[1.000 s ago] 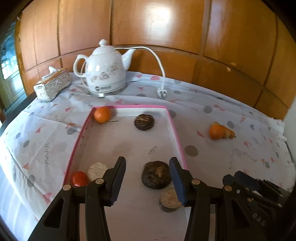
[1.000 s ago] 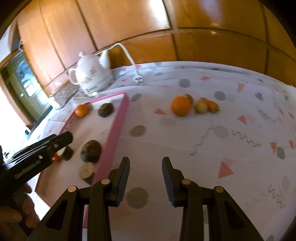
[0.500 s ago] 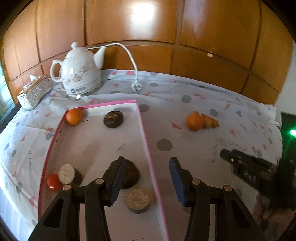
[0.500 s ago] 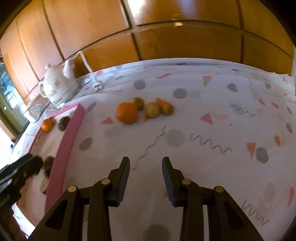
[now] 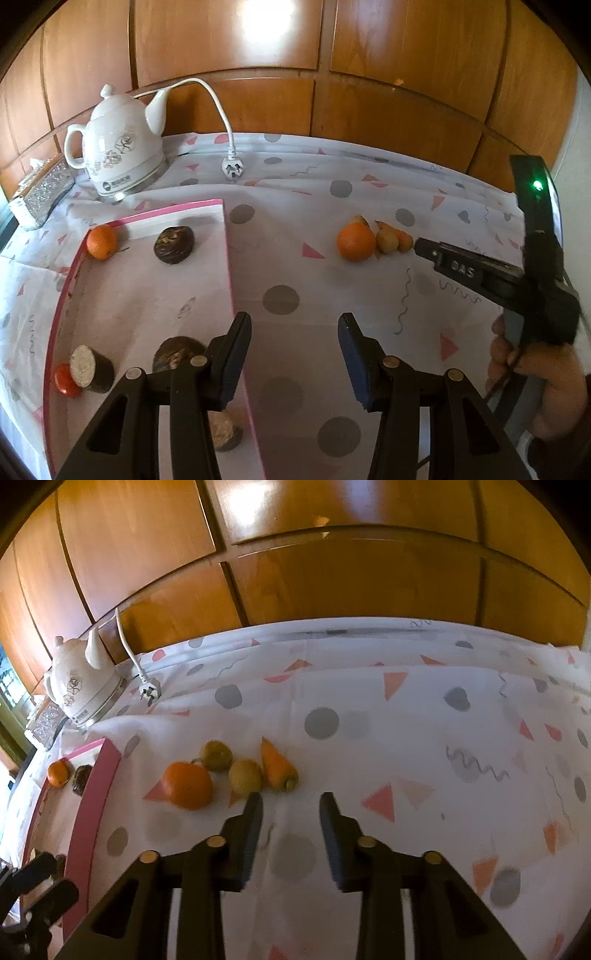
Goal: Organize fruits
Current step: 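Move the right gripper to the orange carrot on the cloth, then close the right gripper around the carrot and lift it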
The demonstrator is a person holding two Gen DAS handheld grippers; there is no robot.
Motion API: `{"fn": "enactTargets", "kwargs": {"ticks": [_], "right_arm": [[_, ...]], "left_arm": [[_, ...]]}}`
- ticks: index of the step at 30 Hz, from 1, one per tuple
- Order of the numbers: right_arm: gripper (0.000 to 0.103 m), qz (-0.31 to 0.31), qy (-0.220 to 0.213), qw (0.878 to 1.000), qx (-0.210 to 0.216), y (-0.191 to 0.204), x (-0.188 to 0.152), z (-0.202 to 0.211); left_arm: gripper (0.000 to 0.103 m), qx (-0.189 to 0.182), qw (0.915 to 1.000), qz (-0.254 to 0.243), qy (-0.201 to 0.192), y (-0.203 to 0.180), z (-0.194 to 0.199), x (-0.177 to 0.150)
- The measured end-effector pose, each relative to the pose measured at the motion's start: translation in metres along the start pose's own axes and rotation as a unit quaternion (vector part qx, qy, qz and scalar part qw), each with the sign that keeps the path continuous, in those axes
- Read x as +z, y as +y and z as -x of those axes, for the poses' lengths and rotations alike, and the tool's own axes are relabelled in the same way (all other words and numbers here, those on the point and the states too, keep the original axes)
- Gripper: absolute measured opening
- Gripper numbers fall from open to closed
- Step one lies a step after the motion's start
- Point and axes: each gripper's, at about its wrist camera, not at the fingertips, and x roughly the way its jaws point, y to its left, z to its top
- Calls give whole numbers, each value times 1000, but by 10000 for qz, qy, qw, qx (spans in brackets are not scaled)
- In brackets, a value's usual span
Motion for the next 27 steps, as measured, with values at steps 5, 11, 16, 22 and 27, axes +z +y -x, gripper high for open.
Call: {"fn": "enactTargets", "kwargs": {"ticks": [5, 11, 16, 22, 27], "right_arm": [[30, 80, 87, 9999, 73, 0, 13, -16], [30, 249, 185, 9994, 174, 3, 20, -30], [29, 365, 331, 9985, 230, 4, 19, -42], [23, 548, 313, 9979, 165, 9, 18, -42], [23, 620, 368, 9974, -7, 6, 10, -33]], "left_arm": [[50, -34, 10000, 14, 47, -4, -8, 5], [50, -70, 9999, 93, 116, -3, -17, 10], [50, -96, 9997, 138, 156, -4, -23, 14], [50, -168, 9994, 231, 193, -6, -30, 19], [50, -228, 9988, 326, 281, -8, -39, 21]]}}
